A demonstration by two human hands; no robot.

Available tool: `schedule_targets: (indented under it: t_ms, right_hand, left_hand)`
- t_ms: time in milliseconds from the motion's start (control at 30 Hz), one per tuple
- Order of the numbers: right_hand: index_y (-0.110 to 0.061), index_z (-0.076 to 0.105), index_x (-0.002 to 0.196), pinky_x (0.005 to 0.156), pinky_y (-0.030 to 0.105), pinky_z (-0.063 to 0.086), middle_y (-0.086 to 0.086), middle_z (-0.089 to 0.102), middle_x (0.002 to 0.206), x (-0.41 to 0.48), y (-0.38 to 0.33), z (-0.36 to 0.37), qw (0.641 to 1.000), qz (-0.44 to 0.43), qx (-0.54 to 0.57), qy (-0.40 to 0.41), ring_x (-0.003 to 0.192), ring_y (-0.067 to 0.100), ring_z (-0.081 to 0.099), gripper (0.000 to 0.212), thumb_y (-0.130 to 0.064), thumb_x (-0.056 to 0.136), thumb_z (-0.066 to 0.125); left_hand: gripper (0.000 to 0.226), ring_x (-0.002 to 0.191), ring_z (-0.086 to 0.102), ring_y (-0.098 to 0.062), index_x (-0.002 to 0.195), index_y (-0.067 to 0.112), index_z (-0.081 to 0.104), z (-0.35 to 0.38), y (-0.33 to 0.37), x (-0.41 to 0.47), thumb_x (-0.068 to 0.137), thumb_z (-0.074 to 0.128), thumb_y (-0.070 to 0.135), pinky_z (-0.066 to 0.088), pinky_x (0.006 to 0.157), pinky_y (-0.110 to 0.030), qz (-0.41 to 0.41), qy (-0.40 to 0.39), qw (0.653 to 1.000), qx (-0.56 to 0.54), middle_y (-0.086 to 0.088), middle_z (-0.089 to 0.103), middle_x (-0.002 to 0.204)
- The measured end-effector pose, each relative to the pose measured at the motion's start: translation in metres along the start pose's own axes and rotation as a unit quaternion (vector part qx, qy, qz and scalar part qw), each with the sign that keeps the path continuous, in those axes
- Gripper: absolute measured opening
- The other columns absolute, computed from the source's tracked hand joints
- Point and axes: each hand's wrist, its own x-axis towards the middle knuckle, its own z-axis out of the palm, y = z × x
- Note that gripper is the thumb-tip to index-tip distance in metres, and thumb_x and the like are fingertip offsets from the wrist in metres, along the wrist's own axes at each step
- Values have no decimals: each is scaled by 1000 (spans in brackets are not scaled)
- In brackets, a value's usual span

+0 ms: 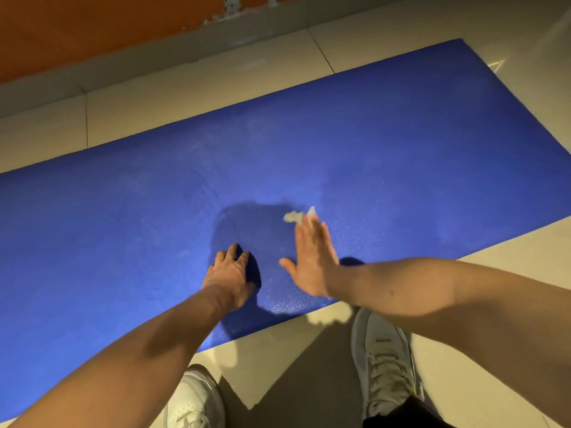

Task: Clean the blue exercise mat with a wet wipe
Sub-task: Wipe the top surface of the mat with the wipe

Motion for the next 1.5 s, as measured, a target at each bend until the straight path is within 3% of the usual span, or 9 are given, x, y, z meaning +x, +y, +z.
schedule_targets:
  t_ms: [133,267,367,533,833,933,1067,1367,1500]
  right_hand:
    - [-2,-8,158,124,54,-6,21,-22,164,-49,-21,24,989,-120,-33,-74,148,38,-32,90,-66,101,18]
    - [-8,6,161,124,53,5,16,-3,169,-29,12,13,981,-170,-82,-36,154,39,-10,82,-60,102,27]
    - [-25,14,156,125,49,5,8,8,164,-2,53,-10,998,-38,30,-46,155,35,-3,73,-52,98,48]
    - [4,3,157,125,53,1,16,-3,167,-6,37,-7,995,78,41,-35,153,38,-16,94,-63,99,34]
    - [-2,-2,160,124,51,-4,16,-16,166,-75,-2,19,989,-117,-64,-59,151,37,-25,86,-63,102,19]
    - [-5,15,157,124,46,4,11,7,164,-46,39,-1,999,-22,-26,-29,152,42,2,80,-58,101,34]
    - [-1,-7,159,125,49,-6,15,-18,166,-31,63,-7,991,111,6,-74,151,35,-25,92,-64,100,26]
    - [-1,-10,158,124,52,-8,22,-23,163,-109,-17,-6,978,-78,-28,-193,147,39,-32,85,-54,104,29]
    - [-8,10,160,126,41,9,13,9,168,-103,-19,-39,971,-106,125,-172,156,28,4,75,-25,99,51]
  left_hand:
    - [85,144,18,-32,159,19,17,2,2,-2,92,61,48,30,118,-43,-1,-2,1000,4,-4,5,165]
    - [85,144,17,-32,159,20,16,4,2,-3,93,61,47,30,118,-43,3,0,1000,4,-5,4,165]
    - [85,144,17,-31,159,20,16,7,2,-6,93,61,47,30,118,-43,6,-4,1000,2,-4,4,165]
    - [83,144,18,-30,159,20,17,8,1,-9,93,61,45,29,119,-43,14,-5,1000,4,-4,5,165]
    - [83,144,16,-29,159,20,17,10,7,-12,93,61,43,31,118,-41,10,-10,1000,-1,-3,4,165]
    - [80,143,18,-28,158,21,21,12,7,-15,92,61,44,34,116,-41,15,-10,1000,-4,-2,7,164]
    - [78,143,18,-28,158,20,21,15,9,-18,94,60,42,34,116,-41,17,-14,1000,-4,-3,6,164]
    - [76,140,24,-27,155,20,29,10,20,-26,92,61,47,38,113,-39,37,-11,999,-17,0,19,161]
    - [66,136,36,-26,148,23,43,-5,28,-35,89,67,40,36,110,-32,67,20,993,-93,2,38,152]
